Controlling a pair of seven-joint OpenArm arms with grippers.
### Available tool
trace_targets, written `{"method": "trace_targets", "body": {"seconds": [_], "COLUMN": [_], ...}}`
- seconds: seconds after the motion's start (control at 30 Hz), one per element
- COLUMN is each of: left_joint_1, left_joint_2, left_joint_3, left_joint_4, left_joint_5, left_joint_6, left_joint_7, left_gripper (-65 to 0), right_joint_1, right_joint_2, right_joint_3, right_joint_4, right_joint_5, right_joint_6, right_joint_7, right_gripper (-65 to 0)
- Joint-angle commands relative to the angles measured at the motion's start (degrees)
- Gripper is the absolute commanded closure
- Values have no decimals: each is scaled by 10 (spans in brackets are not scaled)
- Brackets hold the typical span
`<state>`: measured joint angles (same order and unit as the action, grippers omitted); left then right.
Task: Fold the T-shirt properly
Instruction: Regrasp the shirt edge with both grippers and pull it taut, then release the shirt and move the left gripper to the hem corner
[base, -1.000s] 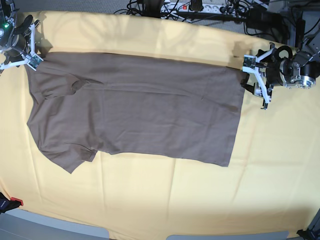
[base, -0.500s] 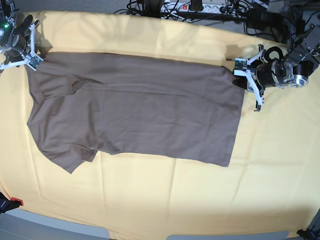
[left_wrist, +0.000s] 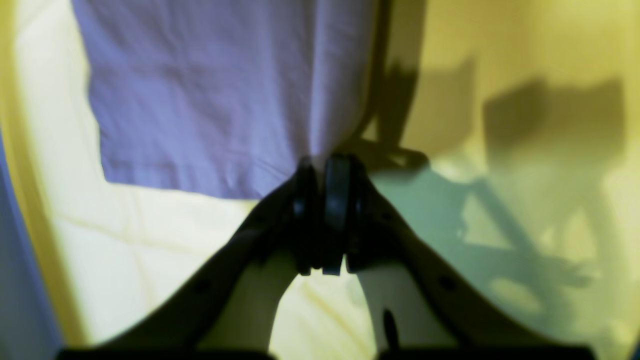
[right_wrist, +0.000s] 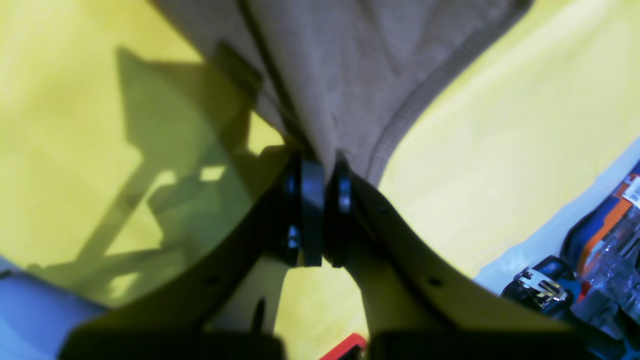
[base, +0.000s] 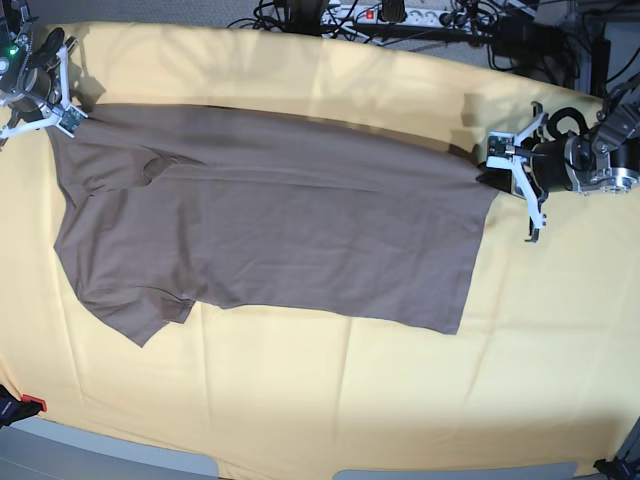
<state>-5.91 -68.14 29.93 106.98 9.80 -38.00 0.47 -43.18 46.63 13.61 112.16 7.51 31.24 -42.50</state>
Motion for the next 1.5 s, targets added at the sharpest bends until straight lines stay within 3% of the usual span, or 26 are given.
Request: {"method": "trace_targets", "body": {"seconds": [0.0, 0.27, 0.57, 0.97, 1.13, 1.17, 1.27, 1.3, 1.37, 1.47], "left_joint_1": [-8, -6, 45, 63, 65, 65, 65, 65, 65, 60], "left_joint_2": [-19, -60, -99, -144, -144, -144, -145, -146, -149, -152], "left_joint_3": [-7, -7, -7, -7, -7, -7, -7, -7, -7, -7], "left_joint_4": [14, 33, 61, 91, 91, 91, 91, 91, 91, 91], "left_joint_5": [-13, -57, -71, -72, -115, -119, -118, -118, -118, -118], "left_joint_6": [-17, -20, -20, -20, -20, -20, -20, -20, -20, -20], "left_joint_7": [-17, -35, -40, -40, -39, -39, -38, -37, -30, -15], "left_gripper": [0, 0, 0, 0, 0, 0, -162, -215, -286, -295], "right_joint_1": [0, -14, -84, -135, -135, -135, -135, -135, -135, -135], "right_joint_2": [12, 23, 56, 58, 58, 58, 58, 58, 58, 58], "right_joint_3": [7, 7, 7, 7, 7, 7, 7, 7, 7, 7], "right_joint_4": [7, 29, 85, 86, 86, 86, 87, 89, 100, 136], "right_joint_5": [5, 73, 71, 71, 76, 77, 77, 77, 77, 77], "right_joint_6": [1, 34, 33, 36, 35, 32, 28, 28, 28, 26], "right_joint_7": [-13, -78, -111, -129, -127, -127, -127, -127, -129, -143], "right_gripper": [0, 0, 0, 0, 0, -18, -289, -351, -377, -377]}}
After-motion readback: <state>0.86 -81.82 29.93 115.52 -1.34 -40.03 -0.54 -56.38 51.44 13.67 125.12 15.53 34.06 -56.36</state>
